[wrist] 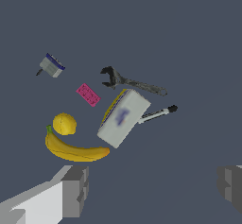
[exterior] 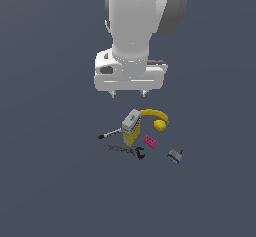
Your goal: Pick up a designated object from a clutter of objects.
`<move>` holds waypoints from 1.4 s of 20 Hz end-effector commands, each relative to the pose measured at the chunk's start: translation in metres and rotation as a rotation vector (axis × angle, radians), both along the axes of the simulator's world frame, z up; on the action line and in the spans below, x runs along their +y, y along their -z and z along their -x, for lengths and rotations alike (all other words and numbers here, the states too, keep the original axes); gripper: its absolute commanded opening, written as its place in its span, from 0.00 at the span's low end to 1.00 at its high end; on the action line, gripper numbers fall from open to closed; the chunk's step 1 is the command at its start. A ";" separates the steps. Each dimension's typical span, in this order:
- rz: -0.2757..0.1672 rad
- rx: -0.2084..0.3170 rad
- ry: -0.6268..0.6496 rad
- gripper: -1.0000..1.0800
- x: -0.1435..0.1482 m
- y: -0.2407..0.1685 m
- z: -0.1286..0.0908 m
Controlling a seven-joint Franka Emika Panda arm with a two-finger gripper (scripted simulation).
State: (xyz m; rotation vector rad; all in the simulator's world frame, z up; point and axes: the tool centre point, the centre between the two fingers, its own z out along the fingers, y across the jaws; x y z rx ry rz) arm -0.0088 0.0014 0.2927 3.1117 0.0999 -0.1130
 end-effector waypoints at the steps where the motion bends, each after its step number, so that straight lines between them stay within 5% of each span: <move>1: 0.000 0.000 0.000 0.96 0.000 0.000 0.000; 14: 0.005 -0.010 0.001 0.96 0.020 0.028 -0.004; 28: 0.001 -0.049 0.005 0.96 0.103 0.137 0.005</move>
